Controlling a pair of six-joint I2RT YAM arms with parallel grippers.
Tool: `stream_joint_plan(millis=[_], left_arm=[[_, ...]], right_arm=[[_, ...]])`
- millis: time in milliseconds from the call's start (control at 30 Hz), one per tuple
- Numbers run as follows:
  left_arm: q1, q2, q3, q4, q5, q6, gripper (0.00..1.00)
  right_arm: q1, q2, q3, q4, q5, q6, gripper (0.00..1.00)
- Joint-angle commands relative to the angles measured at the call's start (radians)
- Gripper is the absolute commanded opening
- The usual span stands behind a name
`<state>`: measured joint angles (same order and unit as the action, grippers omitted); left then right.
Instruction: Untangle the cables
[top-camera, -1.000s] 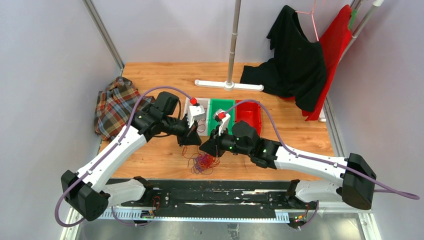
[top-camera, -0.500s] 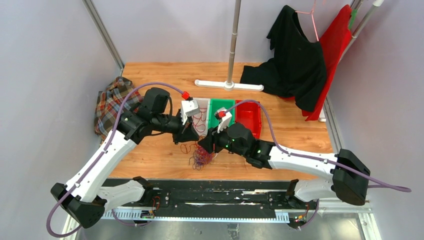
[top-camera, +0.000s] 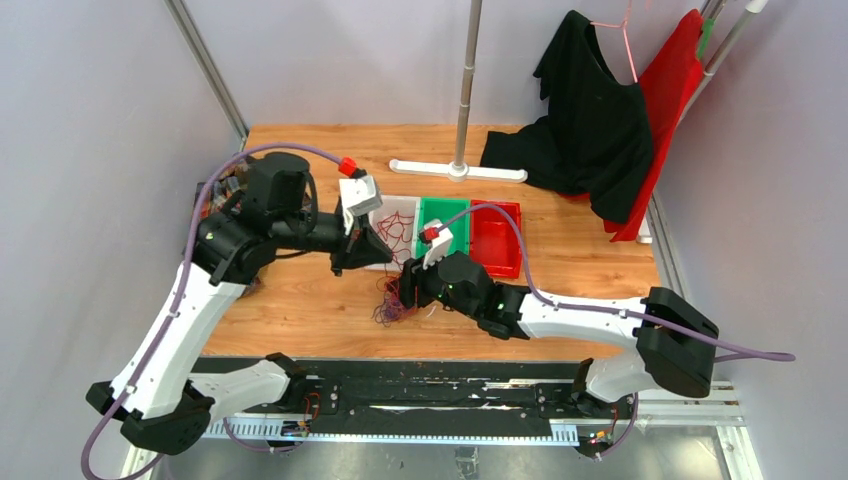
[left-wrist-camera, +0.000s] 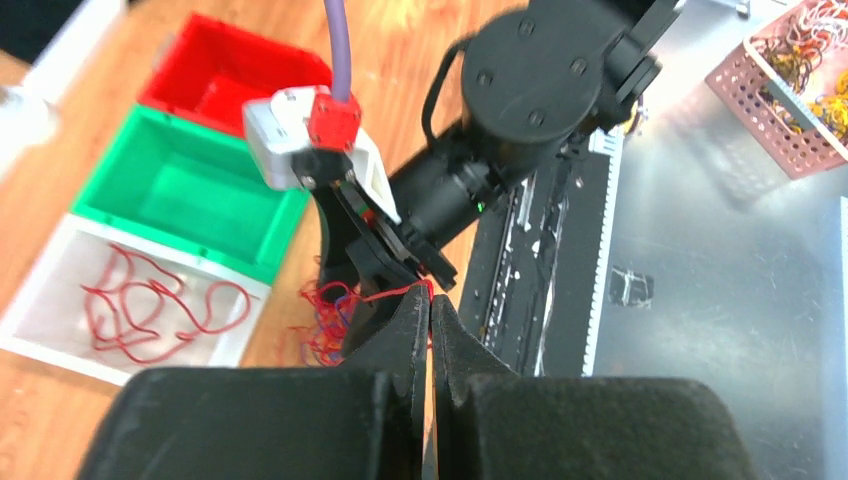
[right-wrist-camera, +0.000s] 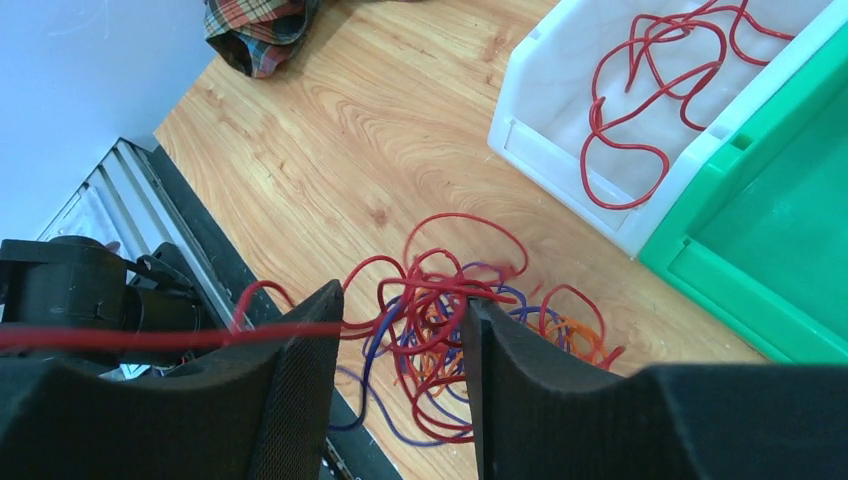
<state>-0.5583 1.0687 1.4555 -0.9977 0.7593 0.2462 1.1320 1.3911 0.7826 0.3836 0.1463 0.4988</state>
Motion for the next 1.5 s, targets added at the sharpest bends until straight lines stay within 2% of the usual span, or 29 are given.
stream_joint_plan(millis=[0,500,633,700,767,800,933,1000,1133,1233,1400,1467], left_arm=[[0.005,-0.003,0.145,-0.010,0.021,-0.026,0.01],[0.005,0.075,0.657,-0.009,-0.149,-0.036,0.00],[0.005,0.080,0.706,-0.010,-0.196,-0.025,0.00],[0.005,0.050,0.619,-0.011,-0.213,-0.019,0.00],[0.005,-0.006,0.455,-0.010,-0.237,0.021,0.01],[0.005,-0.034,0.358,-0.011,-0.258,0.052,0.05],[0.004,-0.129,-0.031,-0.012,-0.340,0.248,0.38],[0.005,-0.127,-0.158,-0.020,-0.357,0.325,0.48],[0.005,-0.084,-0.315,-0.028,-0.362,0.445,0.63],[0.005,-0.048,-0.407,0.005,-0.390,0.518,0.70],[0.018,-0.023,-0.547,0.148,-0.429,0.556,0.74],[0.021,0.002,-0.573,0.178,-0.429,0.527,0.74]], right_arm=[[0.017,0.017,-0.047,0.057,0.062,0.015,0.48],[0.021,0.038,-0.247,0.146,0.096,0.099,0.48],[0.026,0.025,-0.294,0.166,0.116,0.112,0.48],[0.028,0.014,-0.298,0.159,0.116,0.112,0.48],[0.029,-0.001,-0.294,0.147,0.115,0.108,0.48],[0.029,-0.010,-0.294,0.141,0.114,0.104,0.48],[0.030,-0.045,-0.295,0.120,0.109,0.094,0.47],[0.029,-0.058,-0.296,0.105,0.106,0.095,0.46],[0.029,-0.083,-0.311,0.077,0.115,0.093,0.45],[0.029,-0.100,-0.331,0.061,0.131,0.098,0.44],[0.029,-0.122,-0.356,0.041,0.141,0.110,0.43],[0.029,-0.145,-0.360,0.027,0.148,0.111,0.43]])
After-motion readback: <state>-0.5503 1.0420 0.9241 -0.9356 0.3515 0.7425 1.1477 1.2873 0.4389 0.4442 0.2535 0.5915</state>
